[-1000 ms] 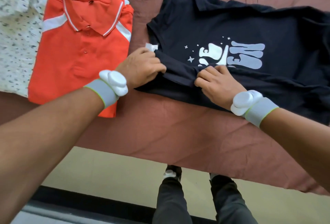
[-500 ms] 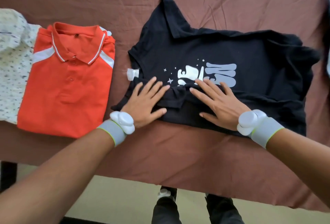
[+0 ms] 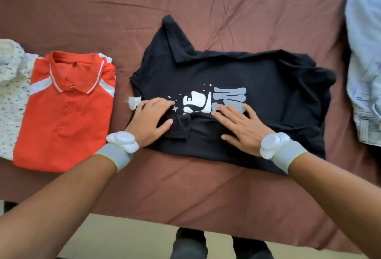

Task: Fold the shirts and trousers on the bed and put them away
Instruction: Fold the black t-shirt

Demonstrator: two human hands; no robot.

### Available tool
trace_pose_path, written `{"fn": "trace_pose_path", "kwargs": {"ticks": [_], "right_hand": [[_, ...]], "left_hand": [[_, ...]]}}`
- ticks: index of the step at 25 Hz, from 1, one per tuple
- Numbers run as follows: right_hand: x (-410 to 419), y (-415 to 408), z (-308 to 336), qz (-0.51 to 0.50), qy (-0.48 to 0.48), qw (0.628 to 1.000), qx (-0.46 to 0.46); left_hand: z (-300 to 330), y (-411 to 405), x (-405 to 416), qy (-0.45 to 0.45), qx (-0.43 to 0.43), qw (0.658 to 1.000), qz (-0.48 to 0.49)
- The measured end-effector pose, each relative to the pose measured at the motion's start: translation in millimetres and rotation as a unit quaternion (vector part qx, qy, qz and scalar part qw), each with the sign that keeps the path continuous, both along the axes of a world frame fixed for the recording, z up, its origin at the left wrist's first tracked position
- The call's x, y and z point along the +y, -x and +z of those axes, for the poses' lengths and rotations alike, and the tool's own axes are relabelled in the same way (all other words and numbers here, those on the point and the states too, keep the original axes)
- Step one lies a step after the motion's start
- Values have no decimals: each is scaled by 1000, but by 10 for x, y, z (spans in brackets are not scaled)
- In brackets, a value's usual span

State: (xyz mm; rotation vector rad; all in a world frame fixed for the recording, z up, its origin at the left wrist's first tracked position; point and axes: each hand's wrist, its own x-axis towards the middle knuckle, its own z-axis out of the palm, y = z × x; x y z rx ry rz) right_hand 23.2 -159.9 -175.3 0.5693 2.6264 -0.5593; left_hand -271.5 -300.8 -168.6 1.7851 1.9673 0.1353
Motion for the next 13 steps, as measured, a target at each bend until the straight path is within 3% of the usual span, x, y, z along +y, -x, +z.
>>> {"fn": "trace_pose_path", "kwargs": {"ticks": [3,7,11,13], "right_hand": [[436,95,5,-112,-22,993,20],[1121,35,-89,-237,-96,967,-12],[1465,-174,-58,-319,-141,937,-27],[1530,-278,-21,-383,-151,910,-54]], "left_hand": [[-44,137,826,-33,35,999,-10],[-110,321,1756,58,116,991,-13],[2,579,2068,13,79,990,-115],[101,650,2162,4,47,995,-91]]}}
